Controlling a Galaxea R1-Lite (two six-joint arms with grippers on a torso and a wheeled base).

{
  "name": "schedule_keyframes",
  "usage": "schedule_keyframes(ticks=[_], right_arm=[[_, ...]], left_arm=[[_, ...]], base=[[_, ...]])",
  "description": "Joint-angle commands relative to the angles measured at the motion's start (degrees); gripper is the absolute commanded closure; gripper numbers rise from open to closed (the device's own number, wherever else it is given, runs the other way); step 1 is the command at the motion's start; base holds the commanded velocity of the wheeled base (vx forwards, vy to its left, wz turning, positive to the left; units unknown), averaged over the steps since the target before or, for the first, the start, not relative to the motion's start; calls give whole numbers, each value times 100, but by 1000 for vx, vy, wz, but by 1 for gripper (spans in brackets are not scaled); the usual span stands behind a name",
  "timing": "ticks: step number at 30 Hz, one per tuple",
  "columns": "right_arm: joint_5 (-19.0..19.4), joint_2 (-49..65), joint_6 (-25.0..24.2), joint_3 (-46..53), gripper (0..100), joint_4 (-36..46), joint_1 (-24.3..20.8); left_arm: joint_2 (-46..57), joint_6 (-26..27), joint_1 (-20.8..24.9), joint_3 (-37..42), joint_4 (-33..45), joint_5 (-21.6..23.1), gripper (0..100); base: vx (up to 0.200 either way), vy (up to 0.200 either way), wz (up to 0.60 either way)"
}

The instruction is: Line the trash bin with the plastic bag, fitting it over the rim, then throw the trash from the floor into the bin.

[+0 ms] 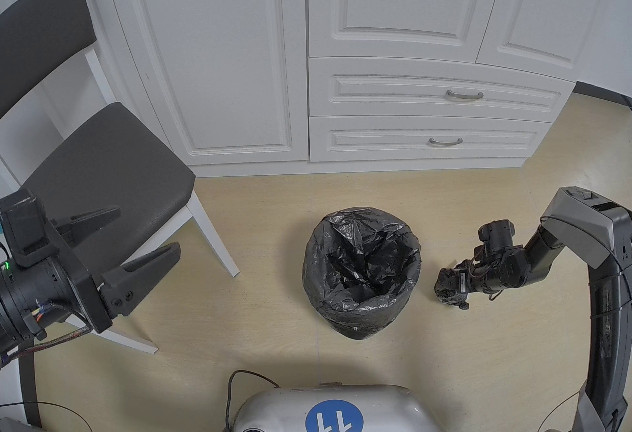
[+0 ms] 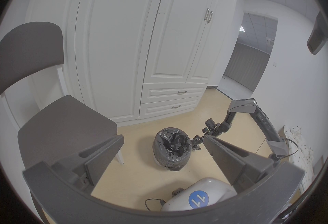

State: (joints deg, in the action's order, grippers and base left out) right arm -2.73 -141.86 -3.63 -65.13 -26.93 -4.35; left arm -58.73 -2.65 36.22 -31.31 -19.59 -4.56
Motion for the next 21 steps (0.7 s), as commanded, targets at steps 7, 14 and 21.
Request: schedule_keyframes(ticks=[7, 14, 21], right_arm=[[-193, -298, -59, -289, 0, -14, -154], [-87, -492, -270, -676, 0, 118, -110], [-105, -606, -243, -1028, 0, 293, -110]], left_arm=[[-15, 10, -1, 19, -19, -1, 0], [-24, 18, -1, 28, -19, -1, 0], [2, 18, -1, 46, -27, -1, 0]], base=[[0, 0, 0], [0, 0, 0], [0, 0, 0]])
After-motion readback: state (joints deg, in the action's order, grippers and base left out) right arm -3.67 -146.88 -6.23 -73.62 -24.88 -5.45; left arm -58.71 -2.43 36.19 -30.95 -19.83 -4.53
